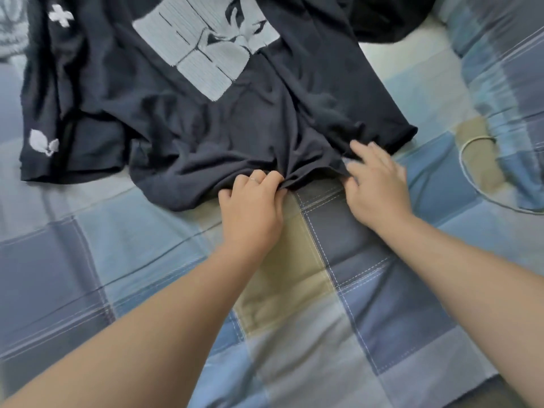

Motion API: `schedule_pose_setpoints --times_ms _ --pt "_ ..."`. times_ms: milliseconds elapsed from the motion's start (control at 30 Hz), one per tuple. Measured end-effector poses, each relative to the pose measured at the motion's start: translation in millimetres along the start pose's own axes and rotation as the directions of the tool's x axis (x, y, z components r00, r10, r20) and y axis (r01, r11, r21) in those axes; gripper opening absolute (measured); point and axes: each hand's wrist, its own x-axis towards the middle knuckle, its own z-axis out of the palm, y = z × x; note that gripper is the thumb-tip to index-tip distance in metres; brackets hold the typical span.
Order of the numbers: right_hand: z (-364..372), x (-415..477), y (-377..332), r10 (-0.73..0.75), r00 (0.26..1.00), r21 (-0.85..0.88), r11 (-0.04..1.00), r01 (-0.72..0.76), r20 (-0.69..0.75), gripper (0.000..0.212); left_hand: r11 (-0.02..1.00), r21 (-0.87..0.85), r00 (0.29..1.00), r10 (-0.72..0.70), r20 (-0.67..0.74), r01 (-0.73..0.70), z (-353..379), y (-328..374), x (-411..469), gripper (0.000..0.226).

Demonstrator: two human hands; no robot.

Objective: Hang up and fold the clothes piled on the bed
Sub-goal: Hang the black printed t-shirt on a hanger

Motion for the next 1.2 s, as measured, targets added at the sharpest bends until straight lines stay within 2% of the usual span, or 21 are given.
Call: schedule_pose_setpoints --times_ms 200,300,500,633,700,833,900,1000,1100,1200 --pt "-22.4 -74.6 -29.9 -0.014 0.978 0.005 1.000 0.014 0.209 0.023 0.989 -0.057 0.969 -0.122 0.213 0.137 -33.1 -16.8 -50.4 0.023" --pt "-55.5 -106.4 -51.8 -0.036 0.979 0.073 0.997 0.022 0.200 0.024 0.985 -0.016 0.944 -0.160 0.287 0.172 -65.3 -18.7 -84.5 0.023" --pt "-155.8 -176.2 -91.8 -0.081 0.975 0.201 0.979 0.038 0.206 0.030 0.950 -0.071 0.911 -0.268 0.312 0.304 -160.3 17.1 -167.4 0.021" --pt "-224.1 -236.5 -107.1 -0.184 0.979 0.276 0.949 0.155 0.083 0.020 0.923 -0.121 0.876 -0.296 0.381 0.365 -208.3 48.7 -235.5 0.020" --pt "-253.9 -264.9 -113.8 -0.238 0.968 0.338 0.920 0.197 0.083 0.020 0.900 -0.156 0.854 -0.316 0.412 0.408 -228.7 64.3 -267.1 0.027" --pt "-307.9 -322.2 -130.3 -0.215 0.967 0.450 0.883 0.132 0.138 0.021 0.836 -0.268 0.823 -0.322 0.467 0.479 -272.6 86.1 -339.1 0.019" --pt "-331.9 -346.4 -144.5 -0.152 0.978 0.531 0.846 0.055 0.141 0.028 0.812 -0.310 0.824 -0.325 0.463 0.494 -294.3 89.4 -367.9 0.017" --pt "-356.4 -375.1 -173.8 -0.089 0.985 0.612 0.790 -0.021 0.148 0.042 0.789 -0.357 0.849 -0.365 0.383 0.500 -323.0 81.2 -398.7 0.014" --pt "-364.7 -388.6 -200.9 -0.030 0.985 0.663 0.743 -0.093 0.172 0.041 0.756 -0.419 0.864 -0.422 0.275 0.502 -354.4 51.2 -410.8 0.015" --pt "-366.4 -396.6 -227.8 0.049 0.979 0.687 0.706 -0.173 0.196 0.026 0.747 -0.463 0.875 -0.453 0.170 0.477 -394.2 12.6 -412.3 0.017"
